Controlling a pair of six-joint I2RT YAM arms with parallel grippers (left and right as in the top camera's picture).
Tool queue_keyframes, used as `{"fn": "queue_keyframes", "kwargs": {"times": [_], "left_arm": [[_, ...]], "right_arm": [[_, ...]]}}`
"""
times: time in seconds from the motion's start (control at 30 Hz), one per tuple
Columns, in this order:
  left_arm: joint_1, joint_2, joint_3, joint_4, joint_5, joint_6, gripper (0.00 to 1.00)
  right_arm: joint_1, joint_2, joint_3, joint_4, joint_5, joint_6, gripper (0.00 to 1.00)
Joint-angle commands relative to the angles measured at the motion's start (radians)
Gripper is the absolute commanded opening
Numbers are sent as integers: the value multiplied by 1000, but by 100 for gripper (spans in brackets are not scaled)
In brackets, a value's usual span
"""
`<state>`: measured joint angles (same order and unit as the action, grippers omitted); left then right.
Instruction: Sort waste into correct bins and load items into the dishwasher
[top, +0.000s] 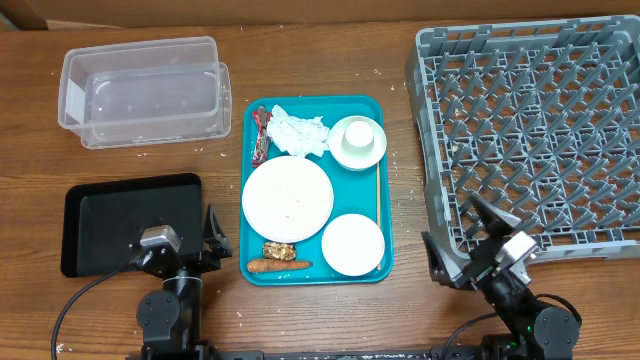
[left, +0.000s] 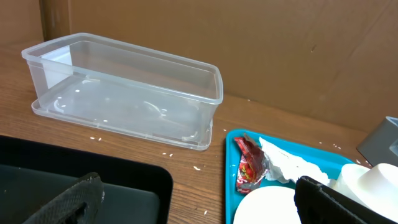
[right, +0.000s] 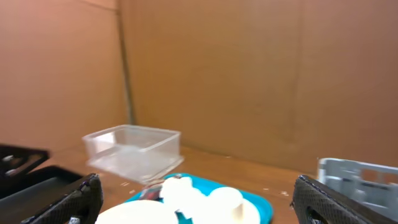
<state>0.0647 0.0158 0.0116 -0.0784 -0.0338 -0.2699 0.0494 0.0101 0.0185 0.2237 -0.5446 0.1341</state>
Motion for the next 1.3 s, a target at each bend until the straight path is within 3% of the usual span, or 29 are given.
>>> {"fn": "queue_keyframes", "kwargs": {"times": [0.0,1.27], "left_arm": [[-7,-11,-6,4,8,-7,100],[-7,-11,-6,4,8,-7,100]], "right_arm": [[2,-7,-11,4,-79,-1,100],[2,-7,-10,3,-97,0,100]]}}
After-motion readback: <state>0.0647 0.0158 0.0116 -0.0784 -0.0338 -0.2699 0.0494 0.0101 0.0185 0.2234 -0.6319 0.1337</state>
